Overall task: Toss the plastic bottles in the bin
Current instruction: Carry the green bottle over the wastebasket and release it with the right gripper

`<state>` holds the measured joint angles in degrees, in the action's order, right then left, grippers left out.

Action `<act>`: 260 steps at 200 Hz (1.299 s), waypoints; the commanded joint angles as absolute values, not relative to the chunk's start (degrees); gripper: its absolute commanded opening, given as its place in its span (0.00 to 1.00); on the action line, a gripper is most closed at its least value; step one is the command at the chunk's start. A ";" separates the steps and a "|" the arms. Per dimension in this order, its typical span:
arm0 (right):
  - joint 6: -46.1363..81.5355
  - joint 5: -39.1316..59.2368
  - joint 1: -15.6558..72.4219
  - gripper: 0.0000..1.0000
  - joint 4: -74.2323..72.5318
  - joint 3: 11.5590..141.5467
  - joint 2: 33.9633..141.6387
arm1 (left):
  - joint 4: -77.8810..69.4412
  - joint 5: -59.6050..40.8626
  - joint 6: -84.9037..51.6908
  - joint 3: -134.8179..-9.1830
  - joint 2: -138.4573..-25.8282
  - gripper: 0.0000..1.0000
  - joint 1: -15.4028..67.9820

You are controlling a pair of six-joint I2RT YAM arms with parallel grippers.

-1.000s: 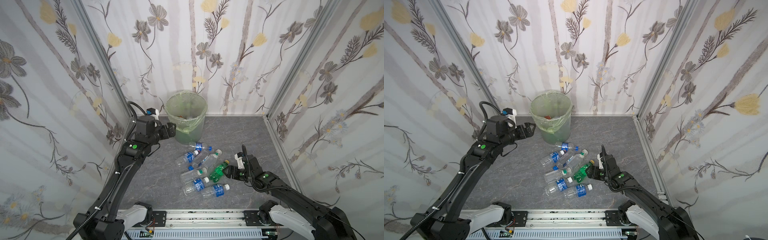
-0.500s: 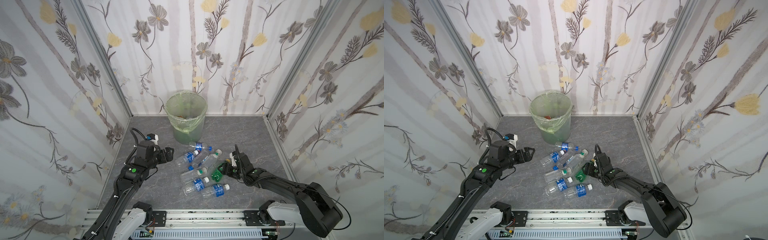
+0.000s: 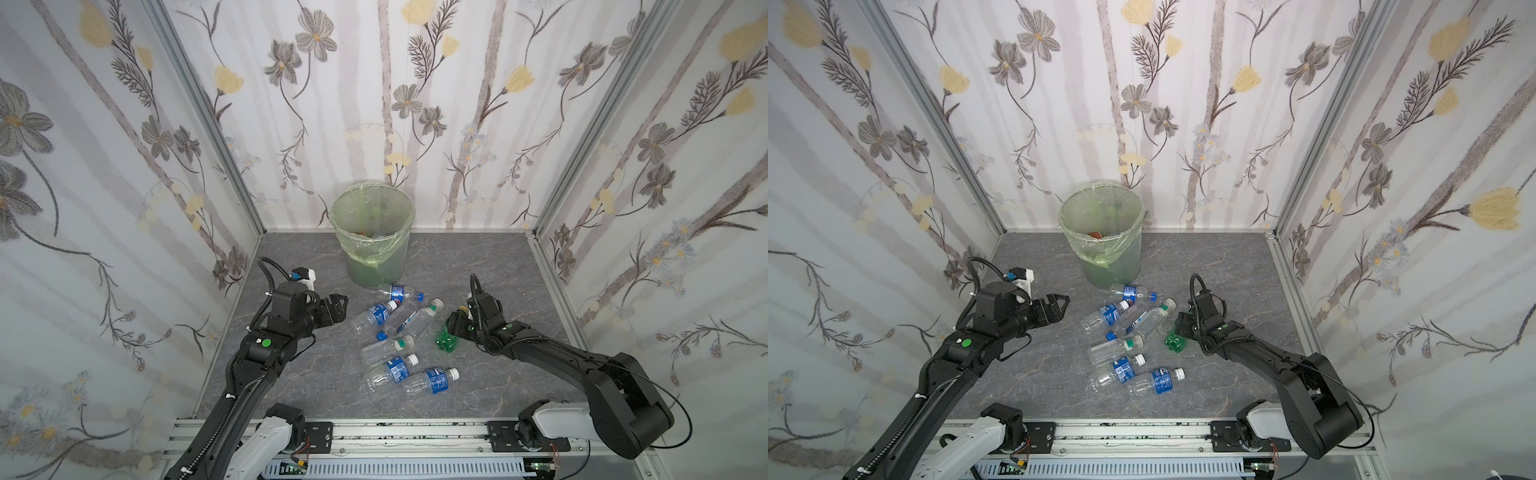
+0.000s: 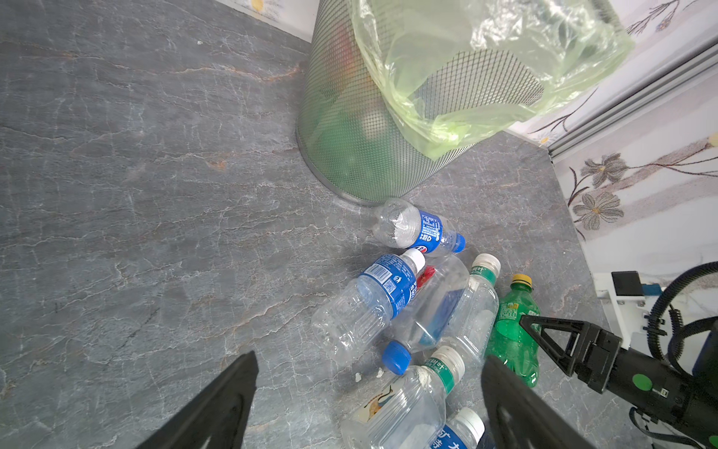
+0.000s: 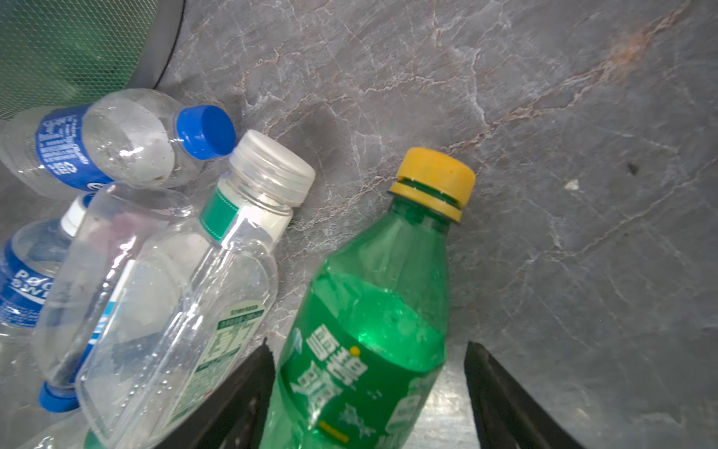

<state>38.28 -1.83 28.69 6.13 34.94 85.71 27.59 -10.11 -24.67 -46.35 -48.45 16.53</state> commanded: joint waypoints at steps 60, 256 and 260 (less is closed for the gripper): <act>36.58 1.10 28.57 0.70 5.87 35.66 89.87 | 26.67 -9.65 -26.24 -45.36 -48.71 0.91 16.48; 23.16 16.05 30.29 0.46 6.14 98.99 100.21 | 25.50 -12.80 -26.93 -41.33 -45.78 0.92 16.48; 23.12 16.25 30.28 0.54 9.11 104.20 104.06 | 25.49 -13.10 -27.08 -41.32 -45.52 0.92 16.52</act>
<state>23.68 11.75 30.04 0.16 83.37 87.44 27.22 -11.68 -25.93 -41.58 -46.26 16.53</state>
